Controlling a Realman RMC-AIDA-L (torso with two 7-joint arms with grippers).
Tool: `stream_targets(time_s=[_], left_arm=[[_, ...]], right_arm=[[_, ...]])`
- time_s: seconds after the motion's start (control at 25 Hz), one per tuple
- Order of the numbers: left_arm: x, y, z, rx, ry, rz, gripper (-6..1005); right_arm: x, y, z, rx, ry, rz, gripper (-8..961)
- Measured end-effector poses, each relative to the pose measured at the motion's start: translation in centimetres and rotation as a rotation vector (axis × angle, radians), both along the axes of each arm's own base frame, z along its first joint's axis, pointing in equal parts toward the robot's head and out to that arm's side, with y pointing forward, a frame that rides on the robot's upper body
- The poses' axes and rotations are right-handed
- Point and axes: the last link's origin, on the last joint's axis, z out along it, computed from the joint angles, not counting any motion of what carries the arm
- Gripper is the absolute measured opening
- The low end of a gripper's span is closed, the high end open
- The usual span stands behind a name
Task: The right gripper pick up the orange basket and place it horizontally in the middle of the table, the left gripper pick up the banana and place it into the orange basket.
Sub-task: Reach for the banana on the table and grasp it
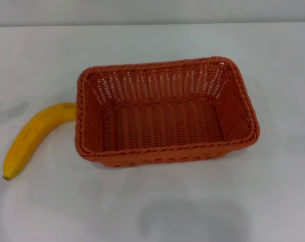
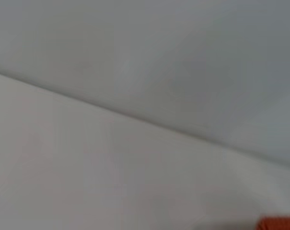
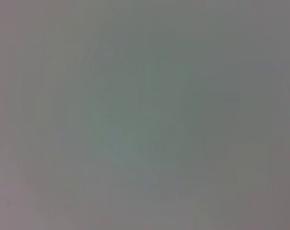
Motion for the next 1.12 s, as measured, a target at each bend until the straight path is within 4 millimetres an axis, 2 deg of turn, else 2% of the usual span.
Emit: stream_targets(time_s=[0.16, 0.32, 0.48, 1.08, 1.12], left_arm=[[2.3, 1.7, 0.4, -0.177, 0.136, -0.037, 888], [3.0, 2.3, 0.0, -0.344, 0.278, -0.034, 888], [3.7, 2.9, -0.8, -0.401, 0.328, -0.047, 888], [4.8, 5.0, -7.2, -0.541, 0.465, -0.101, 885], [4.8, 5.0, -7.2, -0.541, 0.465, -0.101, 881]], right_arm=[[-0.1, 0.1, 0.3, 0.008, 0.0, 0.004, 648], [-0.5, 0.5, 0.3, 0.01, 0.006, 0.02, 649], [-0.4, 0.2, 0.0, 0.009, 0.013, 0.02, 649], [-0.1, -0.5, -0.6, -0.001, 0.028, 0.01, 650], [-0.1, -0.5, -0.5, 0.001, 0.028, 0.011, 650]])
